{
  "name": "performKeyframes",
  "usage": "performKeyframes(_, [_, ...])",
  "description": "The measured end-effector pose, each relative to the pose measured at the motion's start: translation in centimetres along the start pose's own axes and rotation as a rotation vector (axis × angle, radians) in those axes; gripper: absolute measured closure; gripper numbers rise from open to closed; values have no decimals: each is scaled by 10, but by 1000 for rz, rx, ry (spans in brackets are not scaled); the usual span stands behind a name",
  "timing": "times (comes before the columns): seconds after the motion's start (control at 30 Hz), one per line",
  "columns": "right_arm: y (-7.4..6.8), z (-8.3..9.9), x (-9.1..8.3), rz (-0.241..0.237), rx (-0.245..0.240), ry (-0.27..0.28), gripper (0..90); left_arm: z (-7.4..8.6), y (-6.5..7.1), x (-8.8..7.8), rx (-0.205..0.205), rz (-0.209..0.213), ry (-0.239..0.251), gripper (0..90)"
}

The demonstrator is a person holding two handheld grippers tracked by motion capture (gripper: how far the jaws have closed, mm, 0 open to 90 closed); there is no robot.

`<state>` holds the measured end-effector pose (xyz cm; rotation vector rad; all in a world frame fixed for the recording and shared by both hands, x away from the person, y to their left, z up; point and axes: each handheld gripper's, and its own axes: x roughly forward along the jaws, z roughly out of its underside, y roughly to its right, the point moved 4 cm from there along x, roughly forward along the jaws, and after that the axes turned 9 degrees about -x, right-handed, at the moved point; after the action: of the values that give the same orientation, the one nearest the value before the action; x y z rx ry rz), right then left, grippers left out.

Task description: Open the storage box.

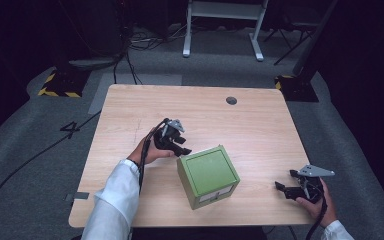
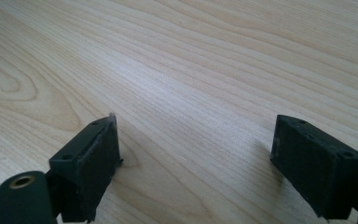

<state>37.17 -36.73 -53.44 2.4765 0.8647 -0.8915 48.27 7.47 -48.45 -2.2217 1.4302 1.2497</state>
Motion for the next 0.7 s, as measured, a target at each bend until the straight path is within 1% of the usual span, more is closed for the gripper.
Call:
performKeyframes(0.03, [0, 0, 0, 0, 0, 0, 154, 0, 0, 0, 6, -15, -3, 425])
performKeyframes(0.07, [0, 0, 0, 0, -1, 1, 154, 1, -2, 1, 27, -81, -27, 473])
performKeyframes(0.1, [0, 0, 0, 0, 1, 0, 154, 3, -5, 3, 41, -121, -65, 504])
performKeyframes(0.13, [0, 0, 0, 0, 0, 0, 154, 5, -7, 6, 28, -114, -81, 491])
performKeyframes(0.17, [0, 0, 0, 0, 0, 0, 154, 8, -8, 7, 32, -108, -92, 487])
performKeyframes(0.23, [0, 0, 0, 0, 0, 0, 154, 9, -10, 5, 6, -91, -56, 487])
performKeyframes(0.27, [0, 0, 0, 0, 1, 0, 154, 8, -12, 0, -29, -63, 15, 488])
performKeyframes(0.3, [0, 0, 0, 0, 1, 0, 154, 8, -12, 0, -29, -63, 15, 492])
performKeyframes(0.33, [0, 0, 0, 0, 0, 0, 154, 5, -12, -7, -39, -34, 61, 494])
performKeyframes(0.37, [0, 0, 0, 0, 0, 0, 154, 5, -12, -7, -39, -34, 61, 493])
performKeyframes(0.4, [0, 0, 0, 0, 0, 0, 154, 0, -11, -13, -43, -6, 92, 490])
performKeyframes(0.43, [0, 0, 0, 0, 0, 0, 153, -2, -10, -15, -38, 11, 106, 484])
performKeyframes(0.47, [0, 0, 0, 0, 0, 0, 154, -5, -8, -18, -39, 38, 129, 478])
performKeyframes(0.5, [0, 0, 0, 0, 0, 0, 154, -7, -6, -20, -29, 59, 136, 474])
performKeyframes(0.6, [0, 0, 0, 0, 0, 0, 154, -12, 1, -19, 0, 116, 127, 453])
performKeyframes(0.63, [0, 0, 0, 0, 1, 0, 154, -12, 3, -17, 7, 125, 115, 449])
performKeyframes(0.67, [0, 0, 0, 0, 0, 0, 154, -13, 5, -12, 23, 123, 89, 448])
performKeyframes(0.7, [0, 0, 0, 0, 0, 0, 154, -13, 7, -9, 28, 130, 70, 447])
